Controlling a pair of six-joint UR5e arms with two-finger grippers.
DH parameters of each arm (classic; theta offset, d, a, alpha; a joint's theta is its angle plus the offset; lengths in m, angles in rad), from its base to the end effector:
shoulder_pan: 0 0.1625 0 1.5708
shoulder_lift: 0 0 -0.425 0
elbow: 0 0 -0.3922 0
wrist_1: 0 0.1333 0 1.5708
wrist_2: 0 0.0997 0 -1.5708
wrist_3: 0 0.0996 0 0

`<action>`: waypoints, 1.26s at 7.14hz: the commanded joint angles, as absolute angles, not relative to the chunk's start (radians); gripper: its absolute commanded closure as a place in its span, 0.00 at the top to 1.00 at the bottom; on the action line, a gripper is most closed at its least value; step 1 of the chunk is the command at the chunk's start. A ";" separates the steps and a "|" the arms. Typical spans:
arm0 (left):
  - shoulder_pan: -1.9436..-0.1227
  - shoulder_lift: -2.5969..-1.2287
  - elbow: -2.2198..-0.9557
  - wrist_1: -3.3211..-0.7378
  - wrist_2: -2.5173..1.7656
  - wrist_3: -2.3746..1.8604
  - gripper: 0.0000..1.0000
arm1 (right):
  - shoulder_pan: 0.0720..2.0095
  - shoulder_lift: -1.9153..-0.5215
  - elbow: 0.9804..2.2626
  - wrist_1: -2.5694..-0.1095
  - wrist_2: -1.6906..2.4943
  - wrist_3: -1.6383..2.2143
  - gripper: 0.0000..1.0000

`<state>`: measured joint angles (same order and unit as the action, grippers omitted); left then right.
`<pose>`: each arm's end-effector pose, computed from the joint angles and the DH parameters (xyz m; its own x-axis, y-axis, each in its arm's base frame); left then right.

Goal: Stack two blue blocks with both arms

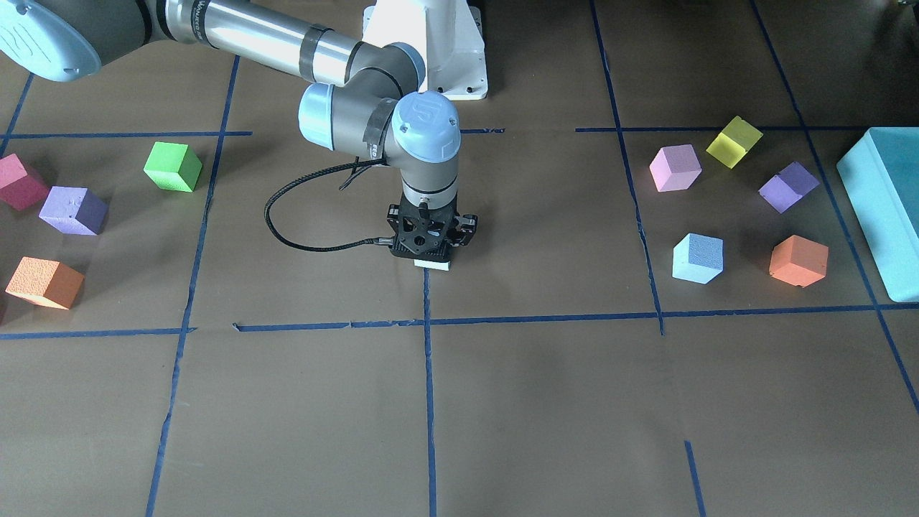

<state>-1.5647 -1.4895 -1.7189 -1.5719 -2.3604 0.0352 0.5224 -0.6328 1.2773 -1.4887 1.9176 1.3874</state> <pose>-0.0598 -0.4614 0.6231 0.7032 0.0876 -0.7056 -0.0309 0.9952 0.0927 -0.6376 -0.4818 0.1820 0.6868 0.1975 0.6995 -0.1508 0.9802 -0.1286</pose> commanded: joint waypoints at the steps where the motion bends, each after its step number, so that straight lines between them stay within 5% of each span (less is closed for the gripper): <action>1: -1.565 -1.489 -1.724 -1.572 -2.361 0.035 1.00 | 0.520 -0.635 1.282 -1.491 1.917 1.379 1.00; 3: -1.565 -1.491 -1.752 -1.572 -2.361 0.035 1.00 | 0.543 -0.627 1.313 -1.491 1.919 1.379 1.00; 6: -1.563 -1.489 -1.955 -1.559 -2.368 0.008 1.00 | 0.696 -0.640 1.518 -1.644 2.000 1.330 1.00; 9: -1.351 -1.493 -2.100 -1.571 -2.365 -0.330 1.00 | 0.892 -0.749 1.727 -1.888 2.090 0.995 1.00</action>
<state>-1.4506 -1.4914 -2.0390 -1.5667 -2.3688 -0.1923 0.8001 -0.6900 1.6507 -1.8148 2.0411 1.1386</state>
